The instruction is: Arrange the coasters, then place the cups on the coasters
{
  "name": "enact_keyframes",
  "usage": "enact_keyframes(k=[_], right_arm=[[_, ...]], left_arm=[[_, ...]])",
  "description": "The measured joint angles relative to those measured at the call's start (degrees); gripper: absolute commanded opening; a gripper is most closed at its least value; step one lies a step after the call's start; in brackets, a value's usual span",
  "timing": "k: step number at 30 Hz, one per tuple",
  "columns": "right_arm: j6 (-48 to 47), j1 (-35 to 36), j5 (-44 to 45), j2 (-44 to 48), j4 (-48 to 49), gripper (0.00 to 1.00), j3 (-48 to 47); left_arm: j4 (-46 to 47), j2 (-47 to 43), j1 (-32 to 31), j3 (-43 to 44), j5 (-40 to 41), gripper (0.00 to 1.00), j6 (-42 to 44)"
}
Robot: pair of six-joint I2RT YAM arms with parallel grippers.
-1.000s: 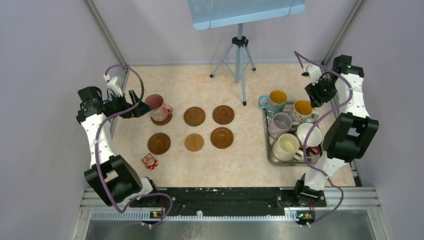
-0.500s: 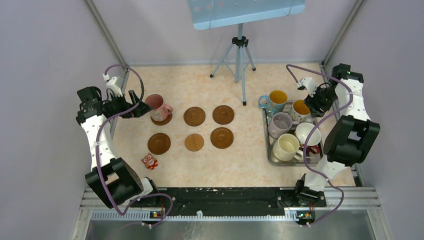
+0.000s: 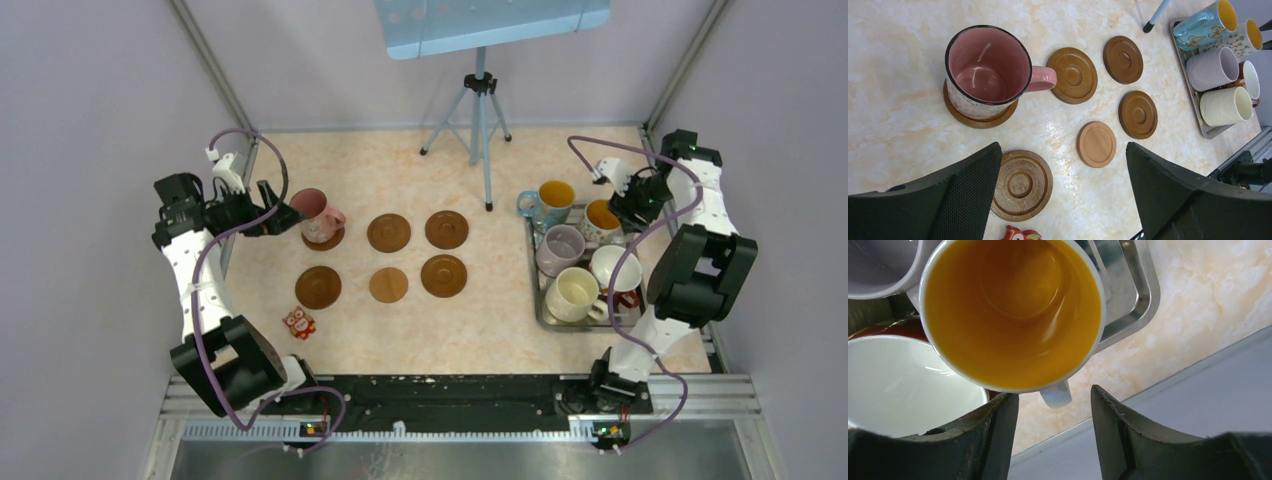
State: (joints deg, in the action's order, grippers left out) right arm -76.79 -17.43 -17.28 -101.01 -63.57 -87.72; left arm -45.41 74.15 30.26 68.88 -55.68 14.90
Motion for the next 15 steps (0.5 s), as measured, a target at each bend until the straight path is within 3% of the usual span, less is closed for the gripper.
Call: enact_keyframes(k=[15], right_arm=[[-0.57, -0.68, -2.19, -1.95, 0.42, 0.37, 1.11]], left_arm=[[0.35, 0.00, 0.00, 0.00, -0.02, 0.99, -0.48]])
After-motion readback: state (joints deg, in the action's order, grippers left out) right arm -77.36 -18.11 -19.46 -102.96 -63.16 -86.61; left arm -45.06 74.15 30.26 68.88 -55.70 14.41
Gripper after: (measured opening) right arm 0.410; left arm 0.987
